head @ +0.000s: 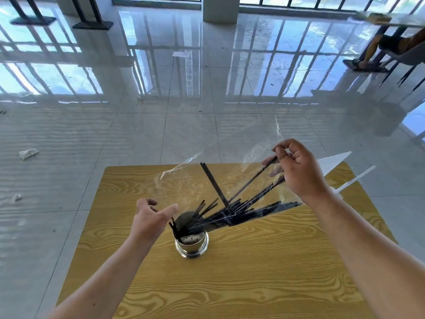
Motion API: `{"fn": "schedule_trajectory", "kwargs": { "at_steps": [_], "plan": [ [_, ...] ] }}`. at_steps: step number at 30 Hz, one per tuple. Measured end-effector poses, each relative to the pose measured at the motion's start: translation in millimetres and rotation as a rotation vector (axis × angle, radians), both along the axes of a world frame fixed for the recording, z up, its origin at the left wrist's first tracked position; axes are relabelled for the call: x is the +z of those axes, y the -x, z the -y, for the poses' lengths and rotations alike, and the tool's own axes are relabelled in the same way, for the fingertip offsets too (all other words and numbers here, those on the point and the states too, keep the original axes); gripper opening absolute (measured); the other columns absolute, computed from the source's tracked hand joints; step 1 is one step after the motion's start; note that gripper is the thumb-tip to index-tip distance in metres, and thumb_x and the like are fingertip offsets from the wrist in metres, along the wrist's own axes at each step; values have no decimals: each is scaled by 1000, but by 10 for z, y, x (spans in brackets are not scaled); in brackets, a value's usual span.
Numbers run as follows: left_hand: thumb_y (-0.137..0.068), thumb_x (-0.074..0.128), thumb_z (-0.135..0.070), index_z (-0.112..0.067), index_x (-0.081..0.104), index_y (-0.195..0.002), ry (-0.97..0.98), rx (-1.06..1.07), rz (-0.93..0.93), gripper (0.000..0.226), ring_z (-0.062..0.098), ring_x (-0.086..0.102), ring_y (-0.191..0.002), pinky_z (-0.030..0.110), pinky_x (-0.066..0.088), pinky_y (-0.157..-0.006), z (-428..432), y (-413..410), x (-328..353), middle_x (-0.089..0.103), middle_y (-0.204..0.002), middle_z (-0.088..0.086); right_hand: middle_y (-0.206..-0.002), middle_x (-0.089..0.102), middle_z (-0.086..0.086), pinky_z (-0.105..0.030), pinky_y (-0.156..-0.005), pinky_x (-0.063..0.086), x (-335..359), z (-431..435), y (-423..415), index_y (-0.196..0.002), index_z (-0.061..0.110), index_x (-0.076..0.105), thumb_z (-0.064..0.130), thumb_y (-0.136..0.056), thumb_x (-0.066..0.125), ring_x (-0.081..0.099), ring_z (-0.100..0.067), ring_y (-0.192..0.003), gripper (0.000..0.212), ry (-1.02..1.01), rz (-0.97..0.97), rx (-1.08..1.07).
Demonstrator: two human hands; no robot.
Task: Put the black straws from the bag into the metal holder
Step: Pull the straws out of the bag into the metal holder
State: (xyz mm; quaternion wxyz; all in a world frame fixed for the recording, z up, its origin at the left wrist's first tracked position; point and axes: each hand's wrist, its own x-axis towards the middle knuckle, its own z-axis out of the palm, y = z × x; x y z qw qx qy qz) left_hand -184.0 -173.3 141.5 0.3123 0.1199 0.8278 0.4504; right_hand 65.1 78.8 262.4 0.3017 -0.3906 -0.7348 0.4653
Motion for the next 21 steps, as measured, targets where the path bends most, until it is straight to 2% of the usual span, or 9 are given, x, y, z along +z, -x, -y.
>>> {"fn": "schedule_trajectory", "kwargs": {
  "at_steps": [1, 3, 6, 8, 10, 12, 15, 18, 21],
  "plan": [
    [-78, 87, -50, -21, 49, -109, 22, 14, -20, 57, 19, 59, -80, 34, 48, -66, -10, -2, 14, 57, -91, 2, -91, 84, -1, -68, -59, 53, 0, -2, -4, -102, 22, 63, 17, -113, 53, 67, -56, -68, 16, 3, -2, -3],
    [-77, 87, -49, -18, 50, -91, 7, -5, -23, 50, 20, 53, -70, 35, 47, -63, -29, -9, 28, 56, -80, 1, -91, 84, -1, -49, -57, 56, -7, -15, -12, -100, 26, 63, 18, -113, 53, 72, -48, -70, 18, 12, -11, -7],
    [-82, 85, -40, -14, 58, -73, -125, -61, 30, 38, 19, 54, -60, 37, 50, -62, -42, -17, 58, 60, -63, 1, -92, 84, -1, -28, -49, 52, -22, -34, -31, -99, 30, 63, 19, -113, 52, 73, -47, -71, 21, 31, -18, -10],
    [-86, 83, -34, -7, 71, -77, -203, -130, 117, 31, 16, 64, -62, 33, 54, -67, -59, -9, 103, 74, -70, 2, -92, 84, -1, -32, -52, 55, -43, -49, -41, -99, 30, 63, 20, -113, 51, 74, -44, -69, 21, 40, -14, -8],
    [-87, 82, -36, -14, 80, -84, -237, -240, 227, 22, 13, 71, -71, 31, 56, -71, -101, 0, 155, 81, -84, 7, -93, 84, -2, -46, -59, 57, -60, -75, -63, -99, 29, 63, 20, -114, 51, 76, -38, -65, 21, 44, -9, -6],
    [-84, 80, -39, -18, 82, -88, -236, -349, 292, 21, 14, 73, -75, 26, 56, -70, -128, 13, 199, 81, -90, 10, -93, 84, -1, -50, -61, 57, -61, -80, -73, -98, 31, 63, 20, -114, 51, 76, -36, -65, 22, 37, -1, -5],
    [-90, 81, -28, -11, 78, -99, -233, -418, 336, 20, 15, 74, -75, 24, 58, -69, -180, 2, 188, 80, -84, 7, -93, 84, -1, -56, -60, 59, -52, -86, -90, -98, 32, 63, 22, -113, 51, 76, -40, -67, 22, 14, 13, -6],
    [-92, 80, -17, -6, 75, -102, -207, -424, 255, 16, 16, 71, -73, 27, 59, -71, -210, -20, 157, 78, -79, 4, -93, 84, -1, -68, -67, 58, -45, -118, -116, -100, 28, 63, 23, -113, 52, 77, -35, -65, 18, 9, 31, -15],
    [-93, 78, -15, -10, 75, -94, -162, -461, 138, 7, 9, 68, -65, 21, 54, -64, -218, -49, 167, 76, -72, 0, -94, 84, -1, -69, -67, 58, -23, -153, -127, -100, 29, 63, 24, -113, 52, 76, -32, -63, 18, 6, 26, -12]
  ]
}}
